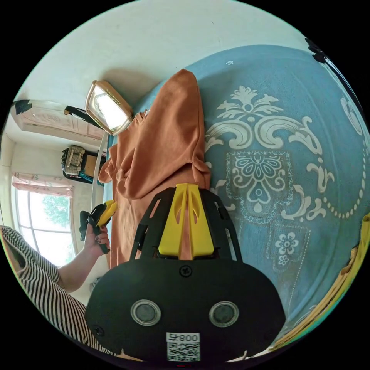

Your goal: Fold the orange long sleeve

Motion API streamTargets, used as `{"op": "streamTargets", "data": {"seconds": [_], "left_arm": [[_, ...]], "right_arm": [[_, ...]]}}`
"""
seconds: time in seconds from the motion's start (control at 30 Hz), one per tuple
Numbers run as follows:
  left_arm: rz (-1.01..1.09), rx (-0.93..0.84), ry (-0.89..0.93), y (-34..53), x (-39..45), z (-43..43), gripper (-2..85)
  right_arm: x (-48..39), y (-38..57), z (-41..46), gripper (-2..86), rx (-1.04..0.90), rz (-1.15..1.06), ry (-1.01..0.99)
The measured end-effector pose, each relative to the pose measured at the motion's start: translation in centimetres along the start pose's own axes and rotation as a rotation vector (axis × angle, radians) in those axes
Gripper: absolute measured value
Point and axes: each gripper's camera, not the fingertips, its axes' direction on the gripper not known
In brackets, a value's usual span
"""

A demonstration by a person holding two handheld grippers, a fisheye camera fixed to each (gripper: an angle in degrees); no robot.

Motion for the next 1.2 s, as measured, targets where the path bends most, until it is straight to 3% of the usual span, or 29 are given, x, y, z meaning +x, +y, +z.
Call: {"op": "streamTargets", "data": {"seconds": [0.2, 0.3, 0.4, 0.57, 0.7, 0.8, 0.87, 1.07, 1.2], "left_arm": [[0.379, -0.044, -0.132, -6.0, 7.2, 2.9, 7.8], [0.609, -0.1, -0.3, -8.4, 11.3, 7.7, 7.7], [0.623, -0.228, -0.501, -9.5, 12.1, 12.4, 5.1], [0.65, -0.166, -0.627, -9.7, 14.0, 12.8, 3.3], [0.694, -0.13, -0.631, -9.0, 16.8, 13.5, 3.2], [0.805, -0.088, -0.515, -8.0, 21.1, 15.5, 2.8], [0.94, -0.176, -0.364, -7.0, 24.4, 19.6, 2.1], [1.082, -0.408, -0.276, -7.0, 28.8, 31.6, 0.6], [1.056, -0.436, -0.342, -8.2, 29.6, 35.8, 0.3]], "right_arm": [[-6.3, -0.6, -1.2, 0.0, 0.086, -0.111, 0.011], [-9.0, -2.0, 0.1, 0.0, 0.082, -0.161, 0.051], [-11.1, -2.5, 0.8, 0.0, 0.111, -0.179, 0.109], [-13.3, -1.9, 2.7, 0.0, 0.087, -0.171, 0.219], [-16.3, -1.2, 3.2, 0.1, 0.102, -0.211, 0.303], [-18.8, -0.5, 3.8, 0.1, 0.112, -0.248, 0.367], [-20.4, -0.1, 4.3, 0.2, 0.122, -0.263, 0.395], [-23.2, 0.9, 4.2, 0.2, 0.15, -0.285, 0.422], [-23.7, 0.9, 2.8, 0.1, 0.156, -0.264, 0.405]]}}
